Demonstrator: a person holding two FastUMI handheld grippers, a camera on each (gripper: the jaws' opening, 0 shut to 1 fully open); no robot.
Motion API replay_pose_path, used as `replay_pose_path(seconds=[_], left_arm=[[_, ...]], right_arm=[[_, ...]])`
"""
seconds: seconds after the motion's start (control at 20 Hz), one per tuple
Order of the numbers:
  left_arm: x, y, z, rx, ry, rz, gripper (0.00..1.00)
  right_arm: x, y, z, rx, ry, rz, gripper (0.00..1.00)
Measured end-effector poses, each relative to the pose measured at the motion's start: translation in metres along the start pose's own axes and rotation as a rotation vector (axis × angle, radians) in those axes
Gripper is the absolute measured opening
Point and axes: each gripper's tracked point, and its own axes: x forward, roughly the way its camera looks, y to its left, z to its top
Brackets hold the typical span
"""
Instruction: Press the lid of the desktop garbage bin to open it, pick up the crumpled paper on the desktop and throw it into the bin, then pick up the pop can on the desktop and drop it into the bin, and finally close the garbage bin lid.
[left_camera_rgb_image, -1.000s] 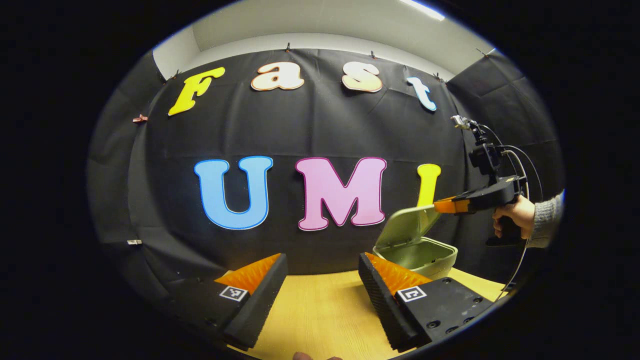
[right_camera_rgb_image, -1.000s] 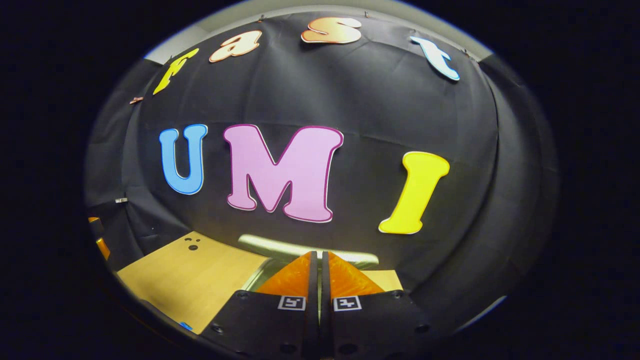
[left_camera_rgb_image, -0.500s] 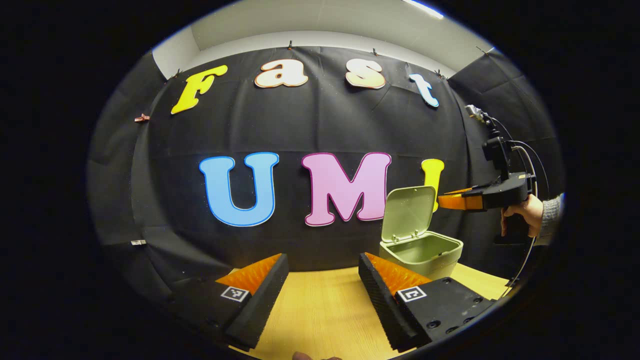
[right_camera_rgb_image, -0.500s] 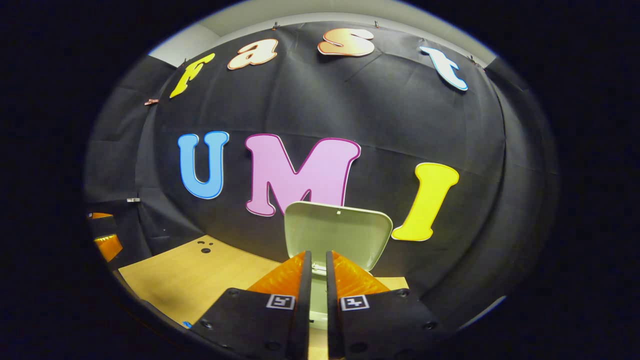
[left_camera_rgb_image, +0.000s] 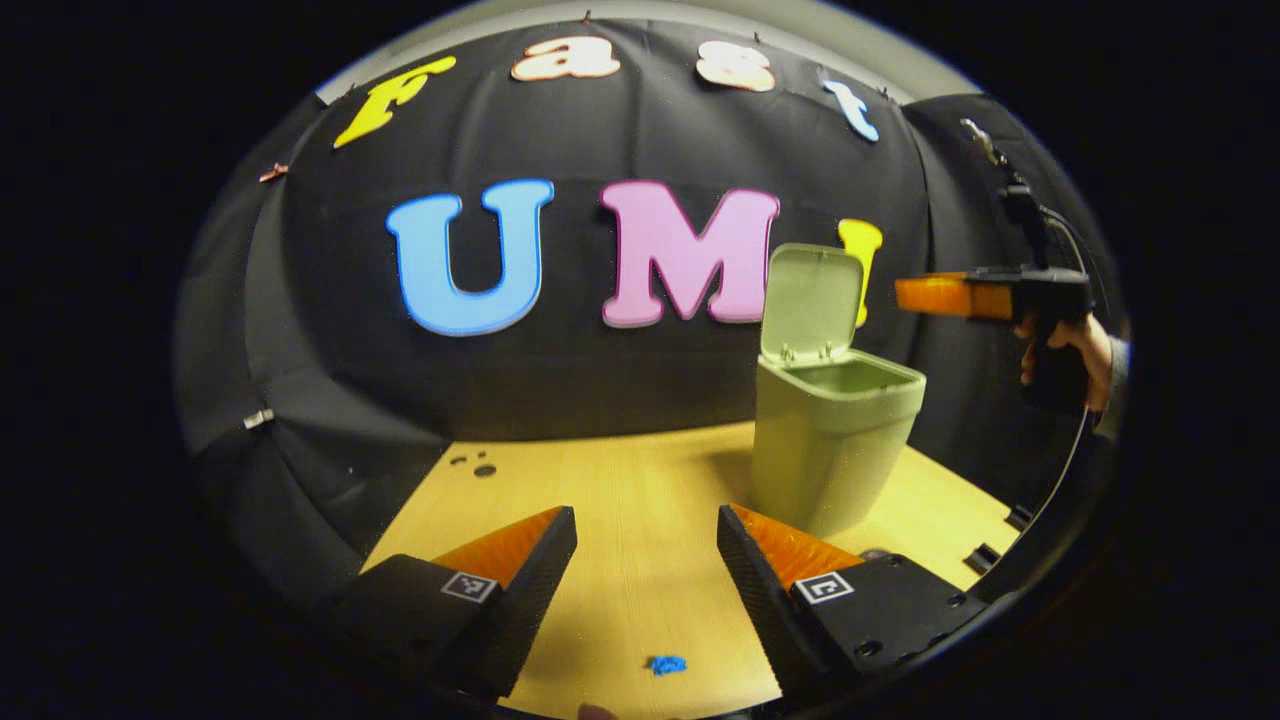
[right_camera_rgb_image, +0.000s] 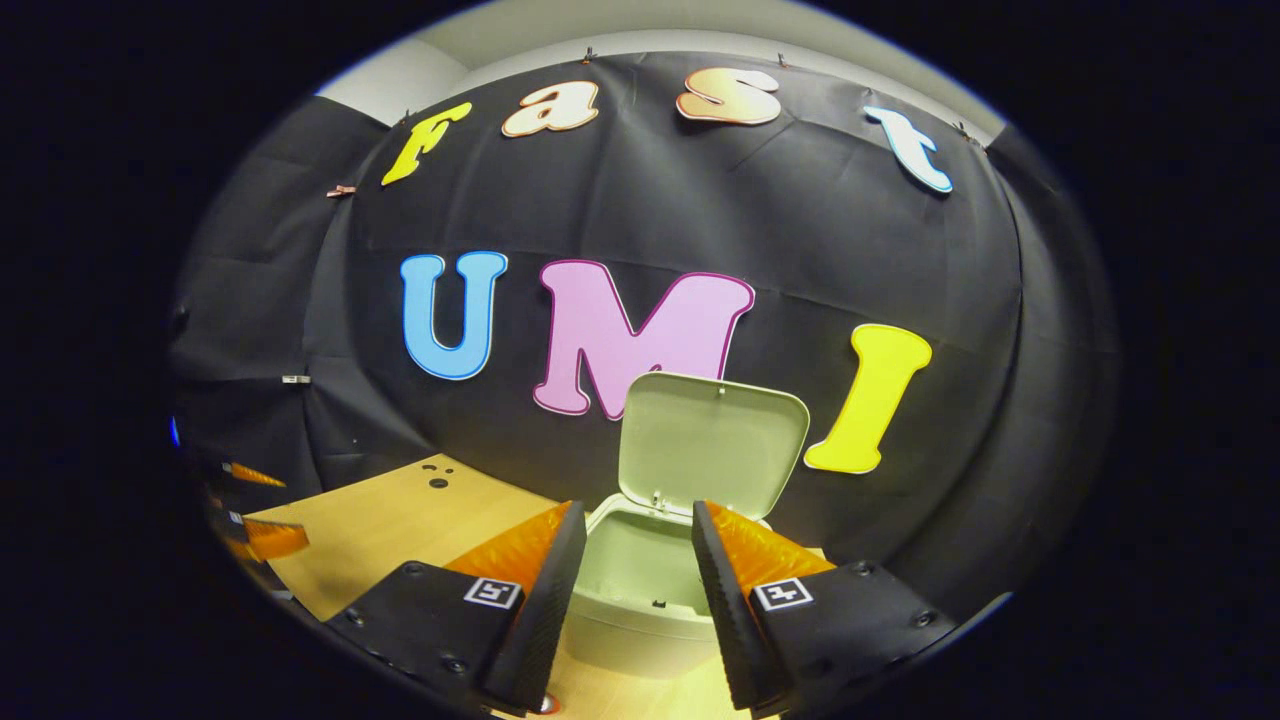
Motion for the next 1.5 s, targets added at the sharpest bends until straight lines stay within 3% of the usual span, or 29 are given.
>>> replay_pose_path(seconds=[0.35,0.55,0.7,1.35,1.5], left_arm=[[0.008,-0.018,-0.119,-0.002,0.247,-0.056,0.93],[0.017,-0.025,-0.162,-0.010,0.335,-0.078,0.88],[0.027,-0.027,-0.185,-0.016,0.378,-0.087,0.75],[0.055,-0.026,-0.253,0.051,0.518,-0.107,0.73],[0.061,-0.027,-0.260,0.058,0.541,-0.121,0.67]], right_arm=[[-0.024,0.028,-0.027,0.035,0.054,0.041,0.70],[-0.041,0.050,-0.043,0.092,0.095,0.075,0.71],[-0.058,0.060,-0.053,0.085,0.116,0.079,0.70],[-0.102,0.030,-0.067,0.078,0.166,-0.035,0.70],[-0.106,0.027,-0.070,0.075,0.177,-0.048,0.70]])
